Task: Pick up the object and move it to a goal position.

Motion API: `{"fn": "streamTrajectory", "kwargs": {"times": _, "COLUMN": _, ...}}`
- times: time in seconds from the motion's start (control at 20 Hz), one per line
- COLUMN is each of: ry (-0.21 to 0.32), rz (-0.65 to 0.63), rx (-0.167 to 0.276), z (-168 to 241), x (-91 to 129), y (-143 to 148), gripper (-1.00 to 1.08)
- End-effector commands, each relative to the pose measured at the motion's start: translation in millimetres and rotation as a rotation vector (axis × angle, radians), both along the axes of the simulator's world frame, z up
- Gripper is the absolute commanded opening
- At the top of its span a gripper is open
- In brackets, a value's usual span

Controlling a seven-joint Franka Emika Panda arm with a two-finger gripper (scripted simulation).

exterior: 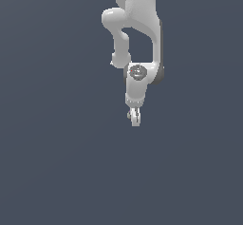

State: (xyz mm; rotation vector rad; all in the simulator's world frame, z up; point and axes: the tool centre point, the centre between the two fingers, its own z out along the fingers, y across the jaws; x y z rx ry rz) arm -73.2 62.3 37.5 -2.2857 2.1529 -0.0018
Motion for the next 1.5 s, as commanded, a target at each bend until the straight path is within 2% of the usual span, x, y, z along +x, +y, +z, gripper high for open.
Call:
{"fn": "streamTrajectory", "kwargs": {"times": 0.0, "ry": 0.000, "rz": 0.000, "rx": 0.000, "z": 0.2, "x": -0.1, "y": -0.3, "gripper": -1.00}}
{"fn": "streamTrajectory", "kwargs": {"times": 0.3, "ry": 0.000, "rz": 0.000, "rx": 0.000, "z": 13.5, "x": 1.1, "y": -6.4, "gripper": -1.00}}
{"fn": "streamTrajectory", "kwargs": {"times": 0.6, "ry": 0.001, "rz": -0.001, "rx": 0.001, "z": 47.5, "x": 4.4, "y": -22.6, "gripper": -1.00}}
{"fn": "streamTrajectory", "kwargs": {"times": 1.45, "ry": 0.002, "rz": -0.003, "rx": -0.001, "z": 217.1, "x": 23.1, "y": -102.2, "gripper": -1.00}}
